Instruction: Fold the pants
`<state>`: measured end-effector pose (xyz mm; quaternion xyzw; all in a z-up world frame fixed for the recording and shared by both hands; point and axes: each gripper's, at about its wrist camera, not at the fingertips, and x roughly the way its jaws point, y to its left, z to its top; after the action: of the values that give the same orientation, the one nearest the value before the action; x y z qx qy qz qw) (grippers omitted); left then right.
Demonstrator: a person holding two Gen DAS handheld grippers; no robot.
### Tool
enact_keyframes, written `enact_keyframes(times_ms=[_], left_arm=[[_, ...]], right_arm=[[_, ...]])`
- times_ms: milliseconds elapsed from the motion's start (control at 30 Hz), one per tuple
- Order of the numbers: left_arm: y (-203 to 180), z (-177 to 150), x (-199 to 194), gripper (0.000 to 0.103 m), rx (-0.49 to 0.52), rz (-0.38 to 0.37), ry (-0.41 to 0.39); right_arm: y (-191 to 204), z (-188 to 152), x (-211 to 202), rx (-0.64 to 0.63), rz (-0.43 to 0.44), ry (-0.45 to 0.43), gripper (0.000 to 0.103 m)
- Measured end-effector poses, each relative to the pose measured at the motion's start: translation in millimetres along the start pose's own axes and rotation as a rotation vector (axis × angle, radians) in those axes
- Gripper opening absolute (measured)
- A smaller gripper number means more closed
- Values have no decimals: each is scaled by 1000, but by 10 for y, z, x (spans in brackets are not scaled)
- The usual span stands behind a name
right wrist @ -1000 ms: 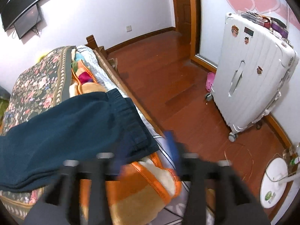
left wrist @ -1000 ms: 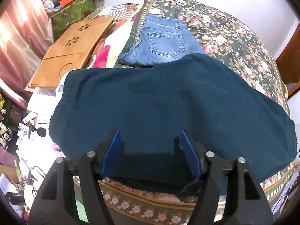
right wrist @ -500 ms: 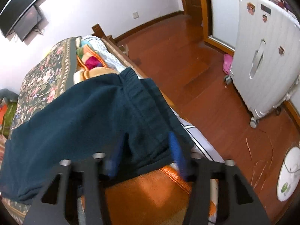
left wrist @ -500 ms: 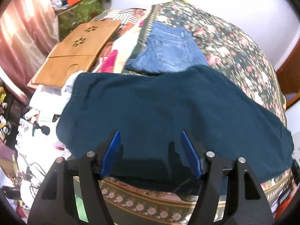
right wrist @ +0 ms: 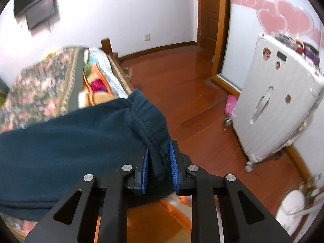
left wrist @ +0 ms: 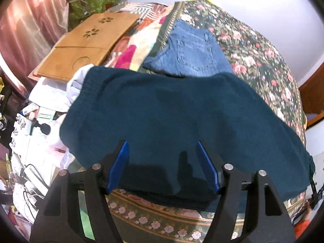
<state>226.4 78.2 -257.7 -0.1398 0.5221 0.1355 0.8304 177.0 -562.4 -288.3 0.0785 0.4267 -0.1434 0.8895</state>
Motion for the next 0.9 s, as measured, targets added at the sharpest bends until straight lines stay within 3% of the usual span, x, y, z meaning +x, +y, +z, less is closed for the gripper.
enact_keyframes(times_ms=[167, 267, 333, 500, 567, 667, 900], left_arm=[[-96, -103, 199, 69, 49, -8, 56], [-135, -172, 323, 69, 75, -3, 88], [-137, -185, 318, 71, 81, 5, 74], [-207, -124, 132, 71, 129, 44, -8], [-273, -89, 22, 71, 145, 35, -49], [-404, -76, -60, 71, 179, -2, -70], [-720, -185, 9, 72, 283, -58, -39]], right_arm=[[36, -16, 142, -14, -1, 85, 20], [15, 32, 26, -18, -65, 81, 35], [-19, 56, -67, -11, -70, 85, 38], [15, 91, -463, 2, 72, 71, 46], [61, 76, -623, 20, 136, 45, 59], [146, 7, -775, 68, 243, 32, 61], [443, -326, -777, 184, 365, 128, 61]])
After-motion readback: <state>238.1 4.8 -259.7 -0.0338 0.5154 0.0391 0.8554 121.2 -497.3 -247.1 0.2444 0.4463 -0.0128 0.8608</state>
